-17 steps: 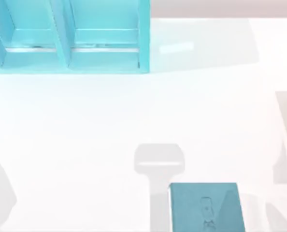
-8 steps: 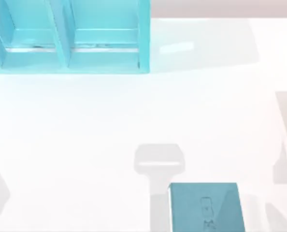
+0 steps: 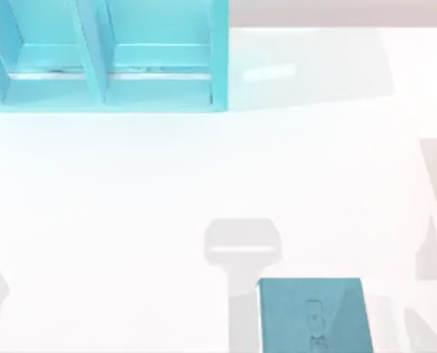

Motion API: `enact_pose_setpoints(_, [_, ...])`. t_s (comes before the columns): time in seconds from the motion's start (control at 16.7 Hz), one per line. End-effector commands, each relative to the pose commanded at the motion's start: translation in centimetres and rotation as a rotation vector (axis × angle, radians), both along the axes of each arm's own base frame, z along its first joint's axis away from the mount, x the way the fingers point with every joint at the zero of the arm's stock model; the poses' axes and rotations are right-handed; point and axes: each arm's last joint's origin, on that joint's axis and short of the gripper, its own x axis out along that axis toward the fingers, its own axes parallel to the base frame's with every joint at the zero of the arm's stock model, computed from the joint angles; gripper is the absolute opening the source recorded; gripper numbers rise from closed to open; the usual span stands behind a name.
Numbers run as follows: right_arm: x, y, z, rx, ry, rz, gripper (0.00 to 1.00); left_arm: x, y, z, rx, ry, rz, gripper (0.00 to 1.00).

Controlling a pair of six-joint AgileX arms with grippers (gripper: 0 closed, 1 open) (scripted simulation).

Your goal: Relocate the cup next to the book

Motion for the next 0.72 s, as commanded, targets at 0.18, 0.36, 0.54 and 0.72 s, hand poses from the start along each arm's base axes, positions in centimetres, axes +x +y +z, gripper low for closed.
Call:
enact_pose_setpoints(0.18, [0.00,0.00,0.00,0.000,0.000,0.000,1.00,0.00,0.00,0.00,0.000,0.000,0.000,0.85])
enact_pose_setpoints(0.36, [0.00,0.00,0.00,0.000,0.000,0.000,1.00,0.00,0.00,0.00,0.000,0.000,0.000,0.62])
enact_pose_setpoints(0.54, [0.00,0.00,0.00,0.000,0.000,0.000,1.00,0.00,0.00,0.00,0.000,0.000,0.000,0.40])
enact_pose_setpoints(0.72, [0.00,0.00,0.00,0.000,0.000,0.000,1.00,0.00,0.00,0.00,0.000,0.000,0.000,0.17])
